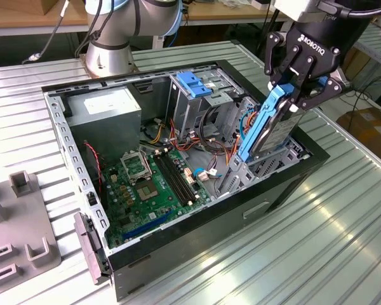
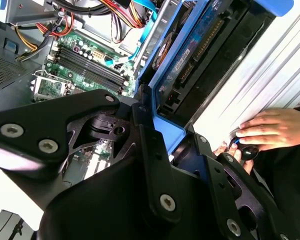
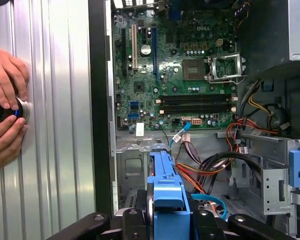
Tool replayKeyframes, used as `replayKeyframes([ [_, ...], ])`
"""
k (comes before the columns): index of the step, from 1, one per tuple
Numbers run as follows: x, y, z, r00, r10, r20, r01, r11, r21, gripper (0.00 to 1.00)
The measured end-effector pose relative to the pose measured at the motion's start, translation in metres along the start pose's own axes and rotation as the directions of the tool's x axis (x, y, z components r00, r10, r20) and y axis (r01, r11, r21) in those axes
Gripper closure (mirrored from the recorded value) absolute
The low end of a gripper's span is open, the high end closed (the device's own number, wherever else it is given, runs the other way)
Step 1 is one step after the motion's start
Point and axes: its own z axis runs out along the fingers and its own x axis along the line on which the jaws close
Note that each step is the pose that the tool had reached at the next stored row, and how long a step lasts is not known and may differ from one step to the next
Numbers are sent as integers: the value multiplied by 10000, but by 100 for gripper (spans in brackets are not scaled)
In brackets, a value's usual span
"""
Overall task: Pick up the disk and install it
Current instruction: 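Insert the disk into the insertion slot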
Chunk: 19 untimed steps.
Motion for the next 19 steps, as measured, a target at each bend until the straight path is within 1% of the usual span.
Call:
replayKeyframes([
  [12, 11, -11, 66, 10000, 0, 5, 0, 10000, 0, 63],
  [19, 13, -10, 119, 10000, 0, 7, 0, 10000, 0, 63],
])
